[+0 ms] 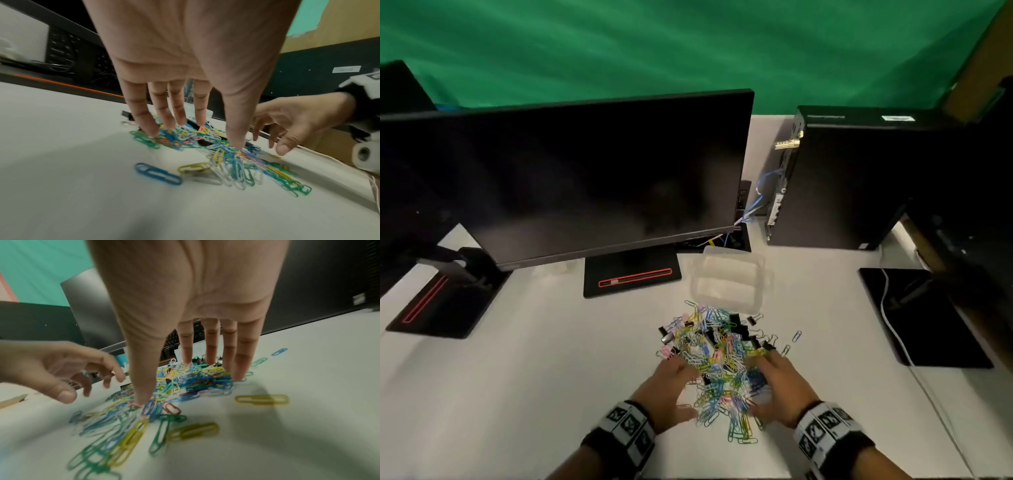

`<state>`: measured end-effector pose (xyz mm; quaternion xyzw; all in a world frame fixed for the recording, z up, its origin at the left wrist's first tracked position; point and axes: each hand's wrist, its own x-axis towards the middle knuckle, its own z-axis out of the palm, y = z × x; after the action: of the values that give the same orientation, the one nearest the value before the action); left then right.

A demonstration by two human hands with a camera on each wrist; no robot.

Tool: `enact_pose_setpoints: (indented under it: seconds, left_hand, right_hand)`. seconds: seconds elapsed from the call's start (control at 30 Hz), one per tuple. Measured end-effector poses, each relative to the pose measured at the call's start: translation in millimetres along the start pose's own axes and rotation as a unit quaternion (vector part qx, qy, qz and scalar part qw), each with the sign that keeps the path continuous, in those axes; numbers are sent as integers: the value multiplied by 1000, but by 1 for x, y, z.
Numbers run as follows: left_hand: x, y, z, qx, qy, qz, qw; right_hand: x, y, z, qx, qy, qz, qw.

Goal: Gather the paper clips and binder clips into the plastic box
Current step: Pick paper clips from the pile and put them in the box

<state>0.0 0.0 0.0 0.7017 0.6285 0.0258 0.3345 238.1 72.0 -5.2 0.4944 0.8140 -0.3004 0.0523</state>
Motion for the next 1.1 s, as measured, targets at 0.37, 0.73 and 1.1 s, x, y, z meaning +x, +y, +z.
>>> enact_pose_setpoints:
  seconds: [0.37, 0.73, 1.1]
  left_hand:
    - [42, 33, 26, 115, 50, -59, 990]
    - [67, 55, 28, 83, 65, 35, 994]
    - [89, 67, 14, -3, 31, 19, 999]
  right_hand:
    - [35, -10, 0, 4, 5, -30, 1000]
    - [48, 23, -42, 134, 12, -16, 991]
    - [108, 22, -112, 198, 97, -35, 975]
